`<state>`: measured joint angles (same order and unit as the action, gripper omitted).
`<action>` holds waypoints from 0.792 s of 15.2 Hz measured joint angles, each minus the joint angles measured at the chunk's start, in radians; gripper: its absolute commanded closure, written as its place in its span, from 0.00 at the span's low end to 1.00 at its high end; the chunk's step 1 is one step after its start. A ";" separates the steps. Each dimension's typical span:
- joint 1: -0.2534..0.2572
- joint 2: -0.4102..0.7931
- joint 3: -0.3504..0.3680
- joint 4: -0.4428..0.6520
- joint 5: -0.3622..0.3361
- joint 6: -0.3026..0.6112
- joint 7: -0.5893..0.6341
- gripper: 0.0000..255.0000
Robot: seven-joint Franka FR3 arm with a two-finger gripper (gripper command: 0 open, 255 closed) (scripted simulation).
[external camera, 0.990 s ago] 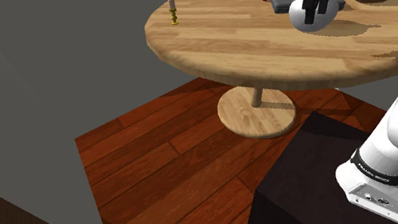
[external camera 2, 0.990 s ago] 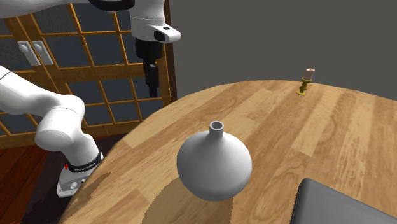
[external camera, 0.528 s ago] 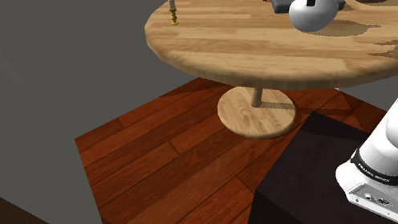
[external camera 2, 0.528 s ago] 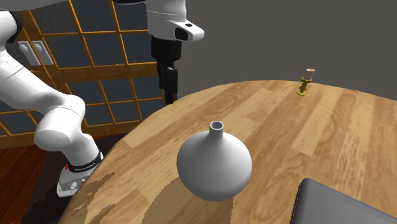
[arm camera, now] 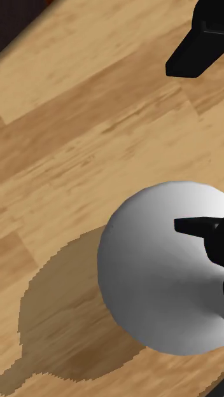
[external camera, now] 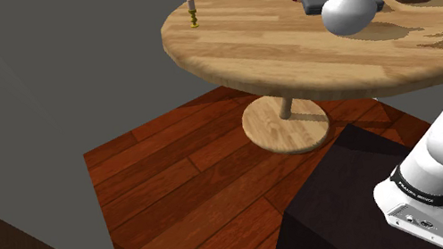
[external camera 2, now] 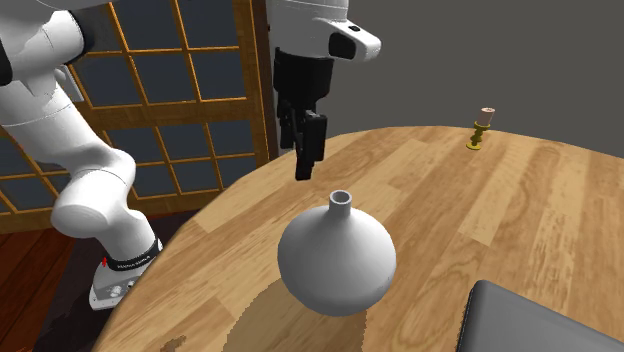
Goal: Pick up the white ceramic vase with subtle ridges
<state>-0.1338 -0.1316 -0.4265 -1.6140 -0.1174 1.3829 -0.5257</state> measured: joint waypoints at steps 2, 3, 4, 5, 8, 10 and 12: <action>-0.019 0.081 -0.033 0.102 0.027 -0.026 -0.052 0.00; -0.031 0.120 -0.048 0.146 0.042 -0.034 -0.077 0.00; -0.048 0.169 -0.065 0.209 0.061 -0.053 -0.107 0.00; -0.069 0.222 -0.082 0.276 0.085 -0.072 -0.138 0.00; -0.145 0.374 -0.115 0.487 0.159 -0.147 -0.215 0.00; -0.167 0.415 -0.119 0.530 0.178 -0.154 -0.233 0.00; -0.160 0.401 -0.118 0.485 0.171 -0.122 -0.231 0.00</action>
<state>-0.2937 0.2693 -0.5447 -1.1287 0.0535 1.2606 -0.7569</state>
